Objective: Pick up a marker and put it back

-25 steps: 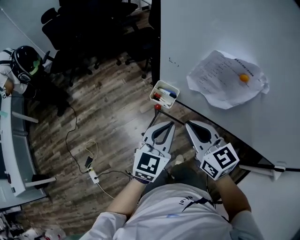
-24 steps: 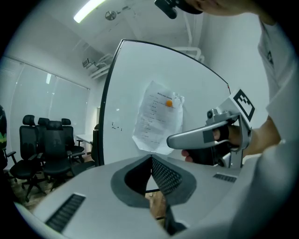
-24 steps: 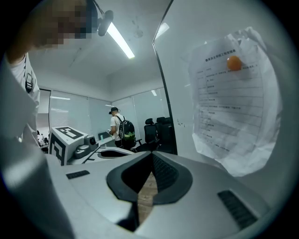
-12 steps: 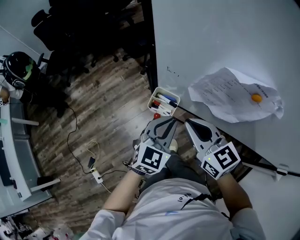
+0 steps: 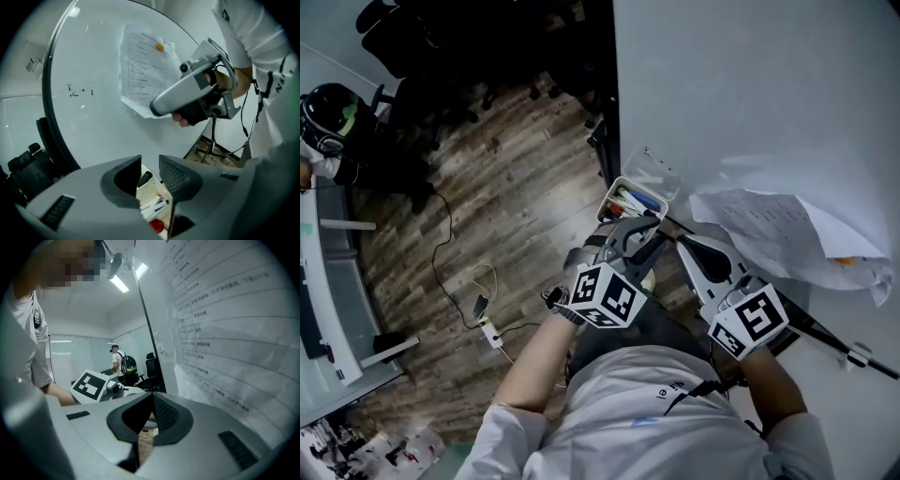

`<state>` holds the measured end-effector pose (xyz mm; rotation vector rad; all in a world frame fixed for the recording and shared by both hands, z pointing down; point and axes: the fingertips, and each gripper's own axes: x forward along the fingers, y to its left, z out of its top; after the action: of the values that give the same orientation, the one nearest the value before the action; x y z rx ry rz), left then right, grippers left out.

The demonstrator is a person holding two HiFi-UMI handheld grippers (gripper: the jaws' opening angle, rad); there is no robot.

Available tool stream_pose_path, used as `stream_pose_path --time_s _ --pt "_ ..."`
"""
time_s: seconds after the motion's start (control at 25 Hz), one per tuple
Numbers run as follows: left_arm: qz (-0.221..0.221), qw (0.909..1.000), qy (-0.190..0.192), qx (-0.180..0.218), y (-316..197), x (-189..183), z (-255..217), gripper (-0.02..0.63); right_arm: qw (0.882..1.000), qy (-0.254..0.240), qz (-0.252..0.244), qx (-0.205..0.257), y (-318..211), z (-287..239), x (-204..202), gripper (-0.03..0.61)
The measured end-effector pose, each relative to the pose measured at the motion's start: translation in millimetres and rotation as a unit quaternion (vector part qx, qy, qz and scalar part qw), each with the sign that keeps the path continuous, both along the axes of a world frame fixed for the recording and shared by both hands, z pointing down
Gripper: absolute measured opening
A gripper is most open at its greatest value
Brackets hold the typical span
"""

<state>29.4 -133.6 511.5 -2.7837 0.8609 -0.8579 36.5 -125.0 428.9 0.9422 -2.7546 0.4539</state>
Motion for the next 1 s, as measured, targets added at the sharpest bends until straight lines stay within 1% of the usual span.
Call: stream_pose_path --time_s 0.12,0.36,0.6,0.72,0.8,0.92,1.0 --pt "0.026 0.9995 -0.015 -0.01 -5 2 14 0.118 1.0 0.005 0.017 -0.005 -4 6 -1 0.012" --pt "0.077 0.996 -0.032 -0.032 -11 4 32 0.135 0.998 0.006 0.061 -0.016 1 12 0 0.012" --pt "0.107 0.9919 -0.038 -0.056 -16 5 42 0.133 0.996 0.01 0.087 -0.016 4 10 8 0.012" --pt "0.118 0.99 -0.046 -0.061 -17 7 41 0.133 0.995 0.012 0.098 -0.018 2 9 14 0.012" --pt "0.122 0.9895 -0.043 -0.065 -17 7 40 0.133 0.995 0.013 0.102 -0.018 1 8 16 0.012" --pt "0.117 0.9897 -0.021 -0.08 -17 7 40 0.122 0.994 0.011 0.105 -0.016 1 7 18 0.012" --pt "0.113 0.9903 -0.012 -0.08 -18 6 39 0.115 0.994 0.008 0.106 -0.015 -1 5 18 0.012"
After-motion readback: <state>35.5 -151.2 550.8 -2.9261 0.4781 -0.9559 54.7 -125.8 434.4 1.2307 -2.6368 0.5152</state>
